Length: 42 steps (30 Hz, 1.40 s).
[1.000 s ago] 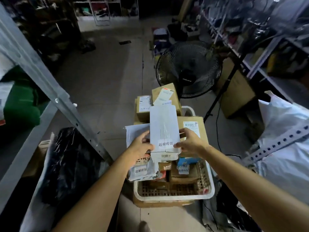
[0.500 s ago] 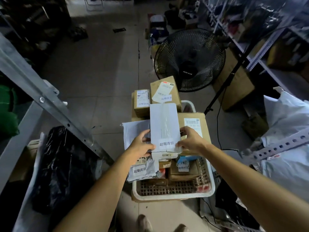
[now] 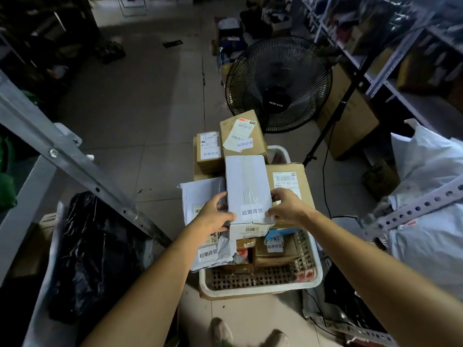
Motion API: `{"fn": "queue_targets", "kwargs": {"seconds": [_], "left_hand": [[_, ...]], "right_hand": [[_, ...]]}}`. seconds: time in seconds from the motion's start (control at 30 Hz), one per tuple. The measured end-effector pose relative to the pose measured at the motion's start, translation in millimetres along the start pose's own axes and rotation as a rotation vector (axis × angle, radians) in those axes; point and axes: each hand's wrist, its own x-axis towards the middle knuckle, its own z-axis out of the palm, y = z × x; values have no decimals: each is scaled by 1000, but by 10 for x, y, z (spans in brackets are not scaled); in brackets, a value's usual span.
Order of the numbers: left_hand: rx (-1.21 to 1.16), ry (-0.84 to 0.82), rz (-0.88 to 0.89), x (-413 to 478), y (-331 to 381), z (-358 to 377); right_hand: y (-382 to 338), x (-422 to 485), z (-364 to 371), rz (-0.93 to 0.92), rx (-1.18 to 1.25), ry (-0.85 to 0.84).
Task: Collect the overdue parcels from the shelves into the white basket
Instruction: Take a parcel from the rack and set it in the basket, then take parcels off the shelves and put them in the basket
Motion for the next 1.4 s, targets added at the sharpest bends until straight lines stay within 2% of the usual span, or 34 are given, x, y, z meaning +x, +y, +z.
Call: {"fn": "queue_targets", "kwargs": {"seconds": [0.27, 0.43, 0.7, 0.93, 1.17, 1.4], "left_hand": [[12, 12, -8, -6, 27, 42], [159, 22, 18, 0, 95, 25], [572, 89, 132, -60, 280, -129], [710, 216, 159, -413, 342, -278], [758, 451, 23, -1263, 26, -161], [668, 643, -179, -2284, -800, 246]], "right_hand": [[7, -44, -66, 22, 56, -16], [-53, -3, -131, 39, 38, -28], [-324, -47, -305, -102, -433, 11], [-591, -279, -390, -251, -795, 22], [-709, -544, -161, -420, -864, -121], [-571, -1174, 461, -639, -1034, -373]]}}
